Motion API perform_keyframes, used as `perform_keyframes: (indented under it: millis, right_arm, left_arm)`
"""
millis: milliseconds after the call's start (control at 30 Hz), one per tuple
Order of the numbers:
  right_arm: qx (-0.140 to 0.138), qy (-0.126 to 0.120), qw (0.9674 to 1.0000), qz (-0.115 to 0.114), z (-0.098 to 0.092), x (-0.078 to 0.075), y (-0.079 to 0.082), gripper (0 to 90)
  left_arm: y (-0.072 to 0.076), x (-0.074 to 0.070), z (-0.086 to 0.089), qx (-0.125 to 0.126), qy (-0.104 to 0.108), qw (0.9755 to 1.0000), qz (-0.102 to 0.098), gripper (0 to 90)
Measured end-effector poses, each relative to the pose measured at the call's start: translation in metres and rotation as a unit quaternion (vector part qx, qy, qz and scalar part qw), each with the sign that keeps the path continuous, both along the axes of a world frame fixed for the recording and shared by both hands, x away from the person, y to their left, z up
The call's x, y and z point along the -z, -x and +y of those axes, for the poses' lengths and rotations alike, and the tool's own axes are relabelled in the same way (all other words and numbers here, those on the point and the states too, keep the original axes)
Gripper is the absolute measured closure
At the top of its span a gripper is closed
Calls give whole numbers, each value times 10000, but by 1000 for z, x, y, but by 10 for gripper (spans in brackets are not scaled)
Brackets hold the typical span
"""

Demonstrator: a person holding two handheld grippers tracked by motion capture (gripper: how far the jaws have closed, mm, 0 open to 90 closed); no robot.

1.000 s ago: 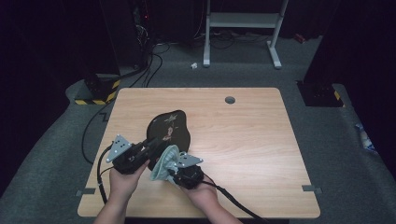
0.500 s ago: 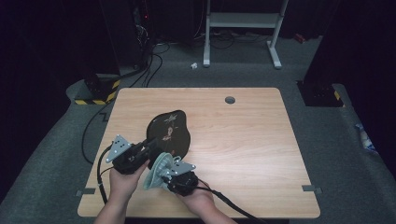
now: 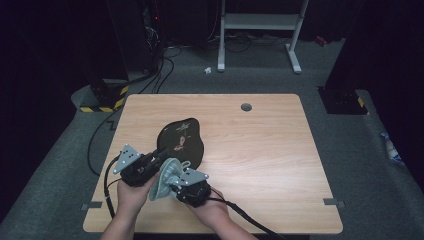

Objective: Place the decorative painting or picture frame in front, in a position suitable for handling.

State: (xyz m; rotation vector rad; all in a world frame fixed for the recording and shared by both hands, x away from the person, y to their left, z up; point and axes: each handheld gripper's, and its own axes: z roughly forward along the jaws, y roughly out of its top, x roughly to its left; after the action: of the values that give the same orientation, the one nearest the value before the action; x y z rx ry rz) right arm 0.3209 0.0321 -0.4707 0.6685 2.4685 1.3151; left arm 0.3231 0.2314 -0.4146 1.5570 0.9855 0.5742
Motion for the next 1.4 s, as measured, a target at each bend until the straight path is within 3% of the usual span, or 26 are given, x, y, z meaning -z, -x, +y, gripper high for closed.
perform_keyframes:
  millis: [100,233,300,400,567,667,900,1000,1200,1400]
  right_arm:
    - [209,118,9996,161,-8,14,-12,691]
    - [607,368,9964,470,-24,37,-32,689]
    - [780,268,9949,580,-35,42,-38,689]
    - [894,107,9944,548,-48,38,-36,688]
    - [1077,-21,9933,428,-68,33,-29,684]
    - [1188,-87,9922,368,-79,31,-25,684]
    - [1428,-375,9882,411,-101,33,-17,681]
    - [1497,-230,9874,457,-106,37,-17,676]
    - [1666,-191,9847,477,-117,40,-16,675]
    - [1879,-296,9804,519,-124,35,-15,676]
  left_arm:
    - [0,0,1,10,5,10000,13,781]
    - [0,0,0,26,11,10000,23,779]
    - [0,-1,0,27,-51,10000,55,775]
    - [-2,3,-2,82,-125,9998,133,728]
    - [0,3,-3,100,-222,9997,44,681]
    - [1,3,-3,90,-385,9992,20,638]
    - [5,11,0,127,-536,9985,63,566]
    - [9,19,1,201,-607,9979,101,549]
    - [17,33,4,199,-720,9970,222,507]
    - [27,50,5,204,-786,9962,308,480]
